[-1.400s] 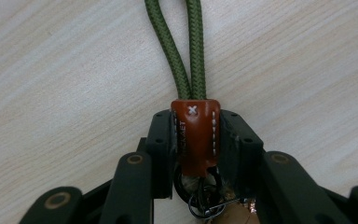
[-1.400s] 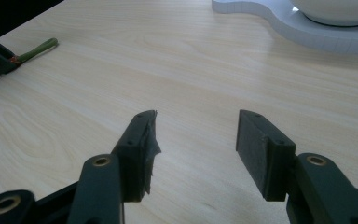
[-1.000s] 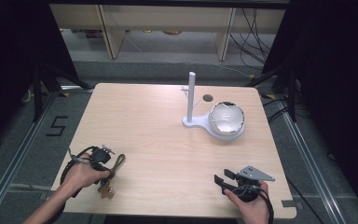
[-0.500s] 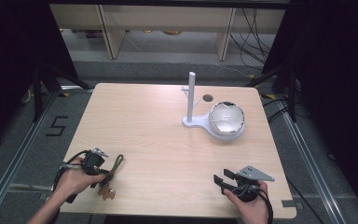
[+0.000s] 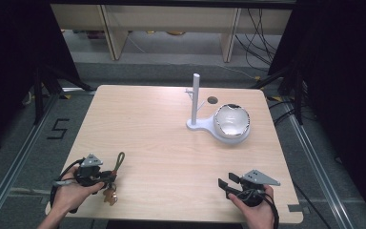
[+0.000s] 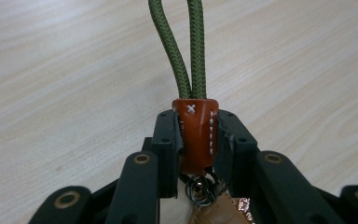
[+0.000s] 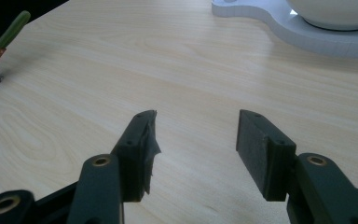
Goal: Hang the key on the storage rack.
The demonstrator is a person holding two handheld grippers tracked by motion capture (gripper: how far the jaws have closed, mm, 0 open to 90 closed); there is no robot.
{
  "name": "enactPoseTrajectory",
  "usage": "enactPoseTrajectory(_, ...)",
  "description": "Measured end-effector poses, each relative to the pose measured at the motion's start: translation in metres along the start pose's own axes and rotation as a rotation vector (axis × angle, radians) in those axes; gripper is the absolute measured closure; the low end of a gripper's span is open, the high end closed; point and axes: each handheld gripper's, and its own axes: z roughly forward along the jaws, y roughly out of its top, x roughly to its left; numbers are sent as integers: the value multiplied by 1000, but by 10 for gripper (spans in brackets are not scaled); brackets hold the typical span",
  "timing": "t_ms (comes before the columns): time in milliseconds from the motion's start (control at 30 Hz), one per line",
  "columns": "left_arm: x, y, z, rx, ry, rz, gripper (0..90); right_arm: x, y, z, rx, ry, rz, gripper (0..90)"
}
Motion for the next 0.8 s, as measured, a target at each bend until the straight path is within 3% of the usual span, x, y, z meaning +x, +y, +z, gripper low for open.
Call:
enactPoseTrajectory(133, -5, -3, -2, -93, 14, 10, 703, 0, 0, 1, -5, -35, -10, 482)
enactPoseTrajectory(167, -8, -3, 0, -143, 15, -10, 703, 0, 0, 1, -5, -31, -10, 482)
enactPoseTrajectory(233, -10, -3, -3, -174, 24, -17, 703, 0, 0, -1, -7, -29, -14, 481)
enactPoseTrajectory(300, -10, -3, -3, -197, 19, -13, 703, 2, 0, -1, -5, -24, 12, 480)
enactPoseTrajectory(333, -9, -2, -4, -182, 3, -18, 703, 0, 0, -1, -6, -33, -14, 480)
enactPoseTrajectory(367, -8, -2, -5, -186, 8, -4, 703, 1, 0, -1, -5, -33, -5, 479)
enactPoseTrajectory(400, -9, -1, -4, -224, 6, -34, 703, 0, 1, -2, -8, -23, -12, 478)
enactPoseTrajectory(467, -9, -1, -5, -247, 14, -34, 703, 1, 1, -2, -8, -22, -10, 478)
enactPoseTrajectory(567, -11, 1, -5, -316, 14, -18, 703, 1, 1, 1, -20, -25, 1, 477)
enactPoseTrajectory(600, -11, 1, -5, -316, 14, -18, 703, 1, 1, 1, -20, -25, 1, 477)
enactPoseTrajectory(633, -13, 2, -5, -355, 6, -19, 703, 2, 1, 0, -21, -29, 3, 477)
enactPoseTrajectory(667, -14, 3, -5, -373, 16, -6, 703, 1, 1, 0, -20, -37, -16, 476)
enactPoseTrajectory(733, -16, 4, -5, -407, 12, 8, 703, 5, 2, -2, -1, -24, 31, 476)
enactPoseTrajectory(767, -18, 7, -5, -436, 16, 17, 703, 3, 2, -2, -15, -22, -8, 475)
enactPoseTrajectory(800, -18, 7, -5, -436, 16, 17, 703, 3, 2, -2, -15, -22, -8, 475)
